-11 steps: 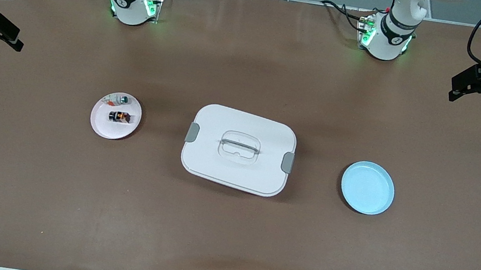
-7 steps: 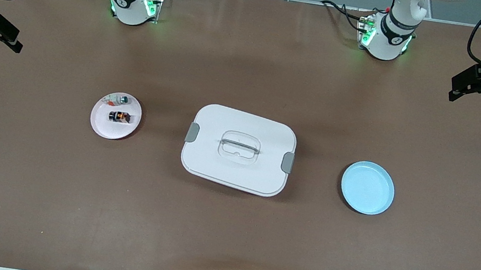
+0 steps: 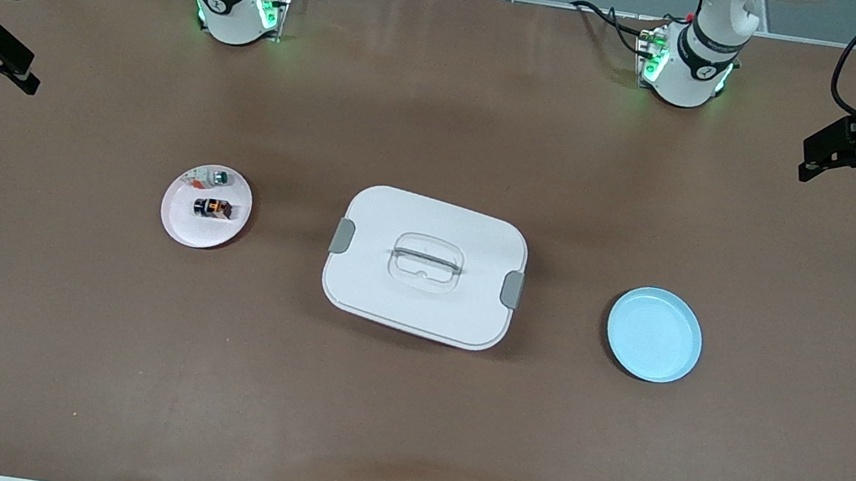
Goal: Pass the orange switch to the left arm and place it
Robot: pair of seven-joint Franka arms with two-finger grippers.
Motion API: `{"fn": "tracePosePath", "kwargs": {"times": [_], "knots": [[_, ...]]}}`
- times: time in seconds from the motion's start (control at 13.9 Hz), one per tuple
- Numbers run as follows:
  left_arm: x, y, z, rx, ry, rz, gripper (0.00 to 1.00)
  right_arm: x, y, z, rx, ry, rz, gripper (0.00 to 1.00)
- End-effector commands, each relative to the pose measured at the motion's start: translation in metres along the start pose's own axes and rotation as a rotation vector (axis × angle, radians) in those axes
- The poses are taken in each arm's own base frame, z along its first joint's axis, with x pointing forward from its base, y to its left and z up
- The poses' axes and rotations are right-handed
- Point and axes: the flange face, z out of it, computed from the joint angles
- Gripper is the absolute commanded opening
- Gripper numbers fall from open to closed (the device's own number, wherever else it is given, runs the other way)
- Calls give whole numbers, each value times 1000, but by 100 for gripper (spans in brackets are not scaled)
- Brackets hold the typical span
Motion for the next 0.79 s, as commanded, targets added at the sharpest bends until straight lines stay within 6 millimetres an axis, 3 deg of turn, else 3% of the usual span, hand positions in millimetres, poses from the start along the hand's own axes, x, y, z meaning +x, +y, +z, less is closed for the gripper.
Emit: {"fn": "tracePosePath", "kwargs": {"times": [0.0,0.72], "knots": [[1,1,-3,16,-2,20,100,-11,0,-3,-10,4,-9,100],[0,9,2,18,-12,37,100,-11,3,-3,-12,12,1,100]]}}
